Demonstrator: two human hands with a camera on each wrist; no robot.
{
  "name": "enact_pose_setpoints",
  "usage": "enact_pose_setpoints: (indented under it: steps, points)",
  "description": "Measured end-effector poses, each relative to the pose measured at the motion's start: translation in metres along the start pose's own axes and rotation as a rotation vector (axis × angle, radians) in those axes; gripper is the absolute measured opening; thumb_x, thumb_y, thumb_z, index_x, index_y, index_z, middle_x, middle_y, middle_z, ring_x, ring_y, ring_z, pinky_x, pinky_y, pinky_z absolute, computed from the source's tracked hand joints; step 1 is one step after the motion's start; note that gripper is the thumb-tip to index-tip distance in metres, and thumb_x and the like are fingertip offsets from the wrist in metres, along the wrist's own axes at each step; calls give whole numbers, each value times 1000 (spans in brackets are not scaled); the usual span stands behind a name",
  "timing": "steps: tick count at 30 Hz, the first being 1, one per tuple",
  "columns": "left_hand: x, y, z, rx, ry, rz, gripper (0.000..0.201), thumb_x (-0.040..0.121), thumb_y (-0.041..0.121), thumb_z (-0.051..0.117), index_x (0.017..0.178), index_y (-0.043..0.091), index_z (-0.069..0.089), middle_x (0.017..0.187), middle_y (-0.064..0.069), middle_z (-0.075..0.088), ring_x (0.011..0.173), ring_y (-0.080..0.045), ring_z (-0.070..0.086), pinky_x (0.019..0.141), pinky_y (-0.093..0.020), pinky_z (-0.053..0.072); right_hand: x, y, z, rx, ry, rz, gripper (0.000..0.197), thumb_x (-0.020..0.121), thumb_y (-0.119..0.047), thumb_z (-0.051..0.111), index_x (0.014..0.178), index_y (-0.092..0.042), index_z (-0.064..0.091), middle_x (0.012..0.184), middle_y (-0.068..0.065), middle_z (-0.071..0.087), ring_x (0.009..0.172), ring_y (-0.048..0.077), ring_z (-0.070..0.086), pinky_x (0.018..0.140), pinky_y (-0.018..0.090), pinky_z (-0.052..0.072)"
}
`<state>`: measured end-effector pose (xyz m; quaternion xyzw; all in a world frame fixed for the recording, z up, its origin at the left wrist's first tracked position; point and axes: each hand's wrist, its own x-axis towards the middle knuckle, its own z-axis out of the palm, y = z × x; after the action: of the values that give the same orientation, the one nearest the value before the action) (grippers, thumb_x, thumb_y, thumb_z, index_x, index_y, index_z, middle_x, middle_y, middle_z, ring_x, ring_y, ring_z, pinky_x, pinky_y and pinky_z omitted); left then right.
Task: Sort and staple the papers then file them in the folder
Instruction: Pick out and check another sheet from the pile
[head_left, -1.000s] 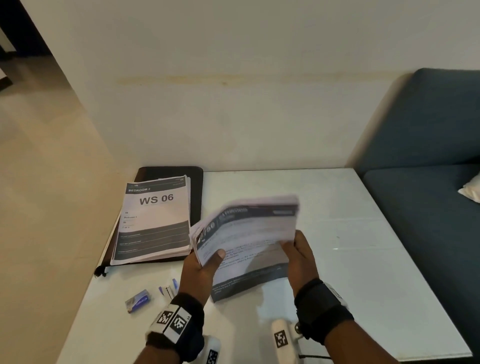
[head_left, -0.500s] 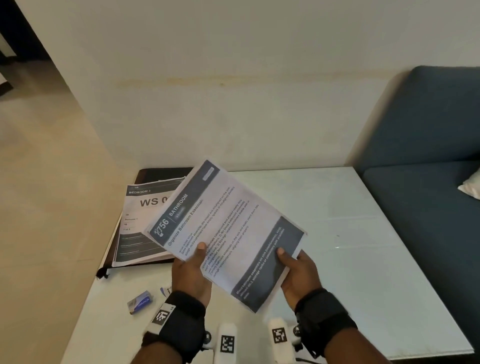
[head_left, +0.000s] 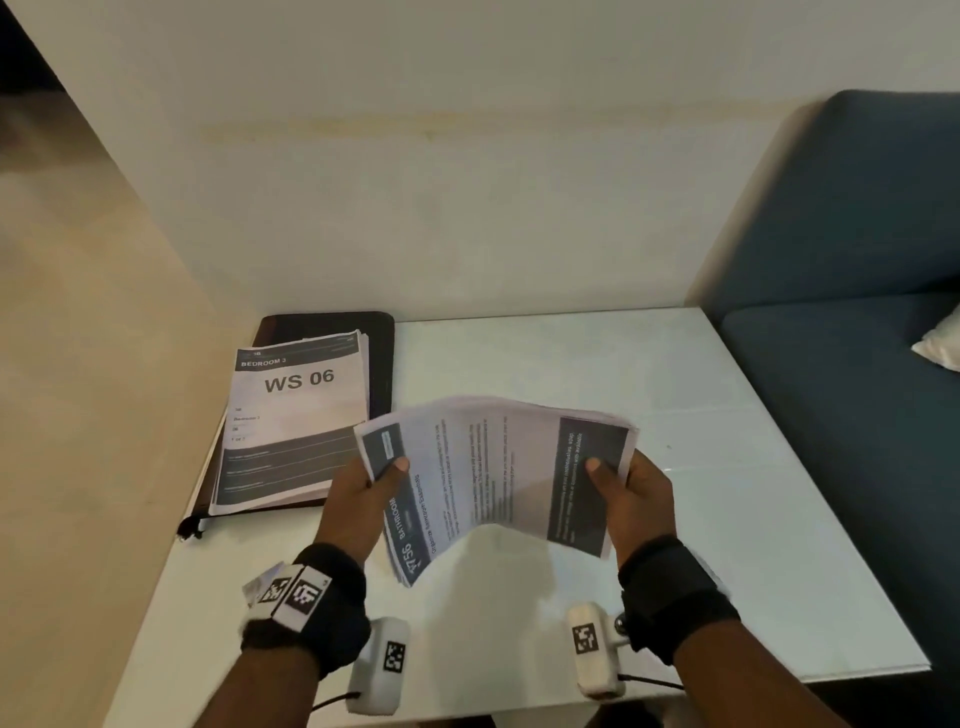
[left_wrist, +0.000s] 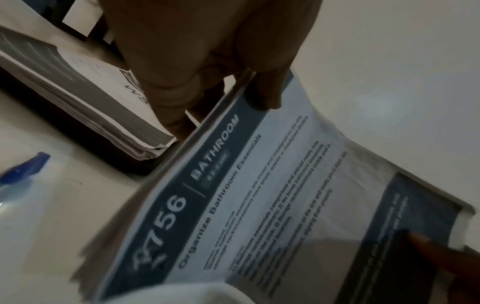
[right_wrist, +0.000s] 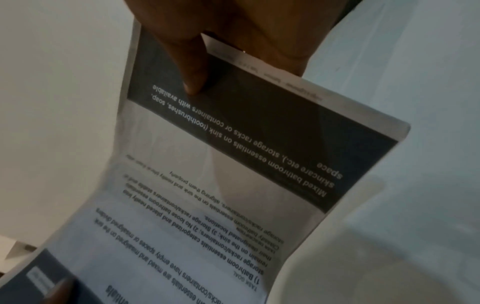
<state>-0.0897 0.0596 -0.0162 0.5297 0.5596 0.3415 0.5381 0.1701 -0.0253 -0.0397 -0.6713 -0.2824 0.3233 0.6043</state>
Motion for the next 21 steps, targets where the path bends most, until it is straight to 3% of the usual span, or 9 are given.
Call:
enact_pose_setpoints:
  steps: [3,6,9,12,15,18,21]
  points:
    - [-7,4,11,-92,60,28,13,101,21,49,107,25,61,106,-1,70,99,-19,66,85,-37,52,-1,-1,3,31,33,-67,18,93,-9,62,95,-24,70,92,0,73,92,29,67,79,42,56]
    - [-9,2,16,-192,103,78,16,101,18,49,113,22,60,108,3,69,99,-12,65,76,-27,51,-3,-4,5,156,91,-105,15,85,-20,70,99,-21,70,96,5,73,93,33,67,79,48,57]
    - [-15,-11,24,-202,50,59,22,97,14,55,117,23,59,110,1,69,103,-14,65,82,-31,53,-5,4,7,163,88,-53,20,74,-24,73,94,-27,70,93,4,73,92,31,67,83,54,57]
    - [-21,-24,29,-180,27,9,18,94,12,61,107,25,61,105,-3,70,103,-22,66,80,-31,56,-11,10,9,129,78,33,19,77,-17,76,89,-31,74,91,-4,75,95,24,69,88,52,56]
    - [-21,-23,31,-194,42,15,18,94,13,60,104,28,60,104,0,69,100,-16,66,81,-30,55,-8,7,8,136,118,28,22,84,-4,73,90,-25,73,89,-4,75,95,28,69,86,47,57]
    - [-17,-17,31,-241,80,64,16,94,15,60,102,29,60,99,3,69,93,-9,66,75,-24,55,-2,5,9,152,127,-22,21,85,-4,73,93,-23,74,92,-1,76,93,26,70,81,42,57]
    - [-14,-22,33,-216,40,14,10,96,22,57,103,28,60,103,0,69,97,-14,65,75,-23,51,0,14,9,104,84,19,22,87,-5,70,93,-26,71,94,-3,75,96,24,69,82,39,56]
